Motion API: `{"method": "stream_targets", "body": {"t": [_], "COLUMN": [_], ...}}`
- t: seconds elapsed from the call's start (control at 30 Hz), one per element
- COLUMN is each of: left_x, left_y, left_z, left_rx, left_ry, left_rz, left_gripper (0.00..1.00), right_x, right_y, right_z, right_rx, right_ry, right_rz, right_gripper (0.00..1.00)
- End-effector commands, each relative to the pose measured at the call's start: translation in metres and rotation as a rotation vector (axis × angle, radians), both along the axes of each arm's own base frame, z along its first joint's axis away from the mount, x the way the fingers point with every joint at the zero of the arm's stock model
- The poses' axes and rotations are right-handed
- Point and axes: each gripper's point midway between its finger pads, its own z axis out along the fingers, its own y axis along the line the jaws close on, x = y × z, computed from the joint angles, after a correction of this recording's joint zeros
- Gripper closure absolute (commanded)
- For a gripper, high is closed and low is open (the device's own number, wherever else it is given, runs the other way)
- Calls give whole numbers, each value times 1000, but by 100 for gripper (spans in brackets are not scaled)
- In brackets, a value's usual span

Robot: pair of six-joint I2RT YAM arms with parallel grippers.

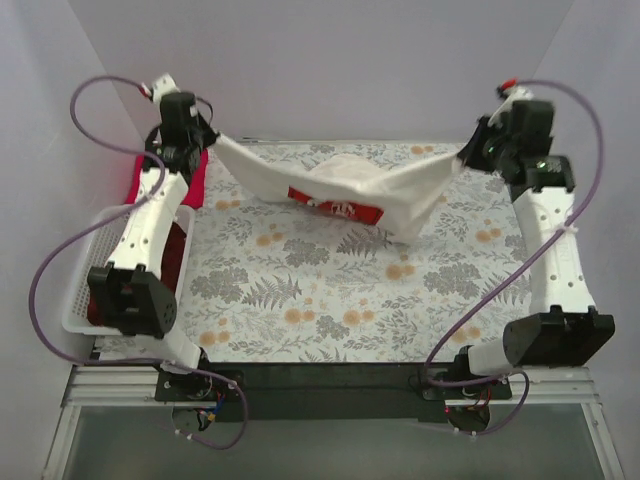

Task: Fold and stack the t-shirts
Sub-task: Flatten the tshirt out

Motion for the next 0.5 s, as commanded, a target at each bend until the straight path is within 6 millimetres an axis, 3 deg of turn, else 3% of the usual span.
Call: {"method": "stream_targets", "body": {"t": [0.0, 0.03, 0.07, 0.13, 0.17, 0.2, 0.23, 0.27, 0.3, 0.33, 0.37, 0.4, 0.43, 0.47], "left_x": [37, 37, 29, 21, 21, -4, -15, -23, -25, -47, -53, -60, -77, -85], "left_y": [22, 26, 31, 43, 48, 52, 52, 53, 53, 55, 54, 53, 50, 48], "left_z": [121, 133, 188, 203, 176, 208, 202, 195, 158, 163, 151, 110, 110, 92], "left_rx": [-25, -22, -29, -11, -5, -6, -9, -11, -7, -7, -6, -4, -25, -35], "left_ry": [-212, -207, -321, -352, -296, -396, -398, -397, -323, -333, -303, -214, -228, -195], "left_rz": [43, 50, 57, 87, 97, 102, 103, 102, 102, 110, 107, 104, 92, 86], "left_gripper": [100, 100, 100, 100, 100, 100, 100, 100, 100, 100, 100, 100, 100, 100], "right_x": [27, 27, 21, 13, -1, -1, -7, -30, -30, -37, -60, -64, -75, -94], "right_y": [-64, -66, -73, -78, -76, -74, -65, -57, -51, -38, -24, -13, 5, 14], "right_z": [132, 160, 194, 212, 222, 202, 195, 194, 152, 137, 137, 92, 76, 70], "right_rx": [-46, -35, -40, -65, -71, -67, -45, -25, 8, 52, 96, 125, 159, 204], "right_ry": [-298, -364, -445, -499, -531, -491, -486, -504, -418, -401, -415, -317, -283, -272], "right_rz": [-194, -187, -206, -220, -210, -198, -156, -137, -119, -60, -33, -8, 54, 66], "right_gripper": [99, 99, 99, 99, 99, 99, 99, 99, 99, 99, 99, 99, 99, 99]}}
